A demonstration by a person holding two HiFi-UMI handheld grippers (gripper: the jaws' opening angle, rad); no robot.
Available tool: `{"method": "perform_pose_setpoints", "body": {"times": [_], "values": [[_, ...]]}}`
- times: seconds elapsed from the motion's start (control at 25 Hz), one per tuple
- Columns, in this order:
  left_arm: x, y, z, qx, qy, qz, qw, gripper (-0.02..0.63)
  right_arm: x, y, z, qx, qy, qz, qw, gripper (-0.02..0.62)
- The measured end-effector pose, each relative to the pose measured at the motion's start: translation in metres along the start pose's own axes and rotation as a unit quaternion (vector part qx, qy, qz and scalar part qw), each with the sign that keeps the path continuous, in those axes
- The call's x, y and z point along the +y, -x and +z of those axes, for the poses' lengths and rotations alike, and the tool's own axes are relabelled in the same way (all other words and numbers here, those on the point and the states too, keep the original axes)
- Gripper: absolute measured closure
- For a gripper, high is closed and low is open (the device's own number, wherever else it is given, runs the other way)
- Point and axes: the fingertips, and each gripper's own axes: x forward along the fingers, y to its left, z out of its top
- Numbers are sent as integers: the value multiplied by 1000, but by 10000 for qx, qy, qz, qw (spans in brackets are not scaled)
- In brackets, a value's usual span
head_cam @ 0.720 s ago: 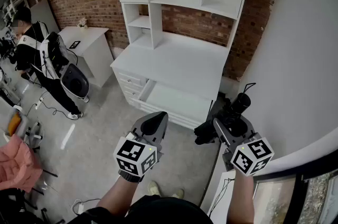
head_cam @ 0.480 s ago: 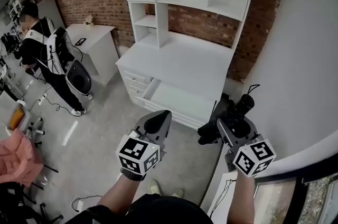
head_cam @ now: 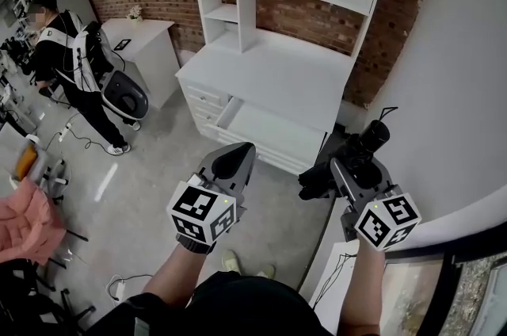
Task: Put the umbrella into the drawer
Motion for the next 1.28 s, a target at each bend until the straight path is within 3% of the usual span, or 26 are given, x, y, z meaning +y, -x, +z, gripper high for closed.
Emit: {"method": "perform_pose_setpoints", "body": {"times": [0.56, 0.96, 1.28], "values": [[12, 17, -10, 52, -80, 343, 9994, 597, 0, -9, -19, -3, -144, 217, 9997, 395], [55, -22, -17, 37, 60, 69, 10000, 597, -13, -52, -23, 87, -116, -72, 9999, 396], [122, -79, -16, 48, 24, -201, 9998, 597, -31, -126, -22, 192, -154, -320, 9992, 396]]}}
